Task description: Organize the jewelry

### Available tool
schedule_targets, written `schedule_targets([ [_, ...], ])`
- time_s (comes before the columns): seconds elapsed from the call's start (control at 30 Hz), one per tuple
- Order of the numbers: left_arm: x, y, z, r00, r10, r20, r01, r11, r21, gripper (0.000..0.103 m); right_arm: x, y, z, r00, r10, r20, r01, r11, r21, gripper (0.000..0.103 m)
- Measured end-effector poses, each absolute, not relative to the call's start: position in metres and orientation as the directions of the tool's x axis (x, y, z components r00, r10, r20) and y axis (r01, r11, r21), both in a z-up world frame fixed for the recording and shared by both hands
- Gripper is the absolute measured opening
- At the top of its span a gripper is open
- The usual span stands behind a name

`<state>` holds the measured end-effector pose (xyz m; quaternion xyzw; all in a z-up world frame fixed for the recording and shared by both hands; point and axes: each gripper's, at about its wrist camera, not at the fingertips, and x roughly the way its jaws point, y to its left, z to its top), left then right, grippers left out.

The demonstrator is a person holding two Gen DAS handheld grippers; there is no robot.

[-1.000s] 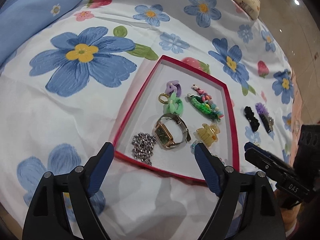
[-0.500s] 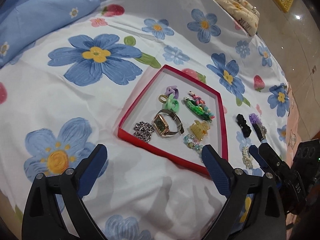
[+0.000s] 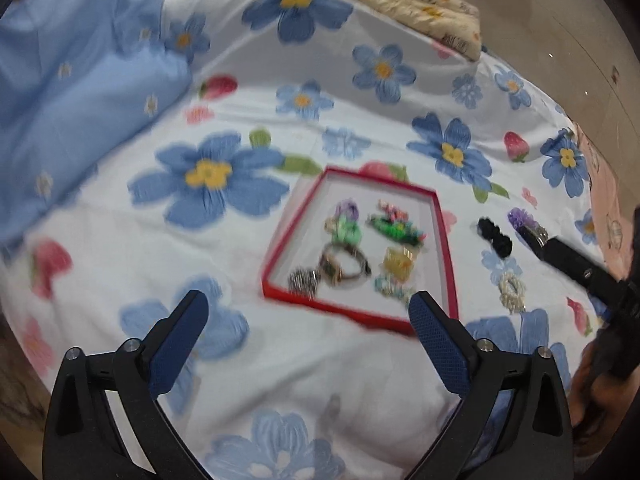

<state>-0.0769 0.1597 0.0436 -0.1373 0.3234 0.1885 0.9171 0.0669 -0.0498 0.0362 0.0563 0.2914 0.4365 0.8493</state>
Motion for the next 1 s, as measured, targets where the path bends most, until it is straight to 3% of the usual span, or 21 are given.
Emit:
schedule_targets([
  [0.1,-0.074,0.158,0.064,0.746,0.303,-0.593,-0.444,0.890,-0.104,0.103,0.062,-0.052,0.065,0.515,0.754,-0.407,-0.714,0.641,0.282,0.099],
  [0.3,-0.067,0.151,0.056,0.728,0.343,-0.593,-0.464,0.884,-0.057,0.103,0.042,-0.051,0.073,0.608,0.722,-0.330,-0.708,0.681,0.187,0.102],
  [0.6,-0.073,0.144,0.014,0.649,0.413,-0.639,-0.522,0.853,0.021,0.103,0.032,-0.041,0.006,0.597,0.681,-0.425,-0.693,0.704,0.155,0.102],
  [1.0,-0.078,0.134,0.000,0.651,0.427,-0.627,-0.511,0.858,0.055,0.103,0.032,-0.039,-0.016,0.586,0.671,-0.454,-0.692,0.706,0.150,0.102],
])
